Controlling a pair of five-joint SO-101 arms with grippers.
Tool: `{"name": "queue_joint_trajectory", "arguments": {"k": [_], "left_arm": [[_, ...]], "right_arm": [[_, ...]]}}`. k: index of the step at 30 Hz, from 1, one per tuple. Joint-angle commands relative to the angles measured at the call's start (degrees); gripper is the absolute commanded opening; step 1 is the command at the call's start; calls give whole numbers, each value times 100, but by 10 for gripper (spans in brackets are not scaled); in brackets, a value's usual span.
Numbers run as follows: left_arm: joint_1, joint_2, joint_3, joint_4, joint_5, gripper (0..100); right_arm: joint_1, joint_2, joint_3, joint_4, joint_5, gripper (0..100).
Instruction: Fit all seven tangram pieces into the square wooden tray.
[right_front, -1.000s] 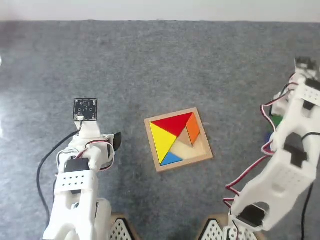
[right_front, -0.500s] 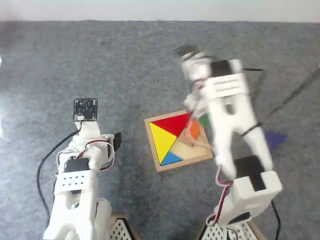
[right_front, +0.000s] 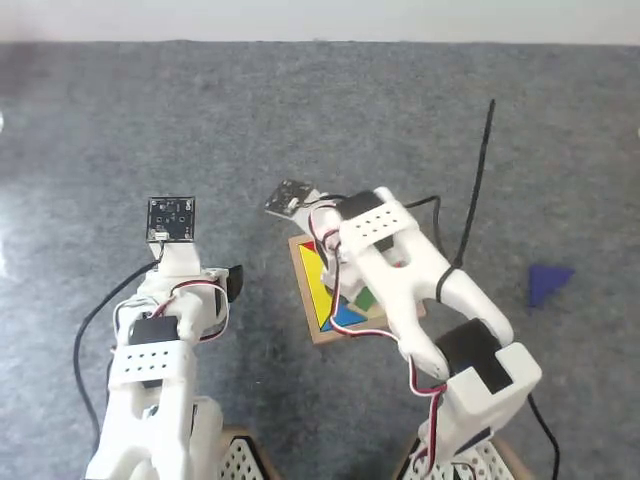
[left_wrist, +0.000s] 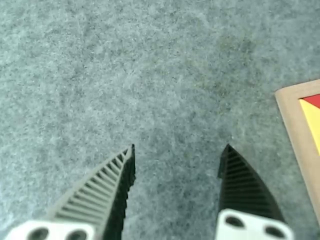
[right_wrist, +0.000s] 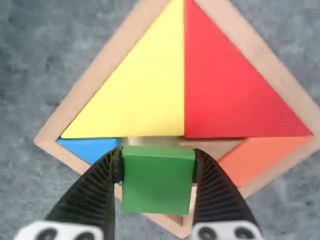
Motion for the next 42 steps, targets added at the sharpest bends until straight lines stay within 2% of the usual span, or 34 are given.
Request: {"name": "queue_joint_trajectory", "arguments": {"k": [1, 10, 19, 34, 42], "left_arm": [[18, -62, -22, -132, -62, 269], [9, -62, -31, -132, -62, 269], [0, -62, -31, -132, -62, 269], [0, -62, -40, -132, -62, 269], [0, -62, -40, -132, -62, 269]], "right_arm": [[-189, -92, -35, -101, 97, 33], [-251, -101, 149, -101, 220, 44], [-303, -127, 246, -259, 299, 200], [-321, -145, 220, -321, 299, 206], [-321, -145, 220, -303, 343, 385]]}}
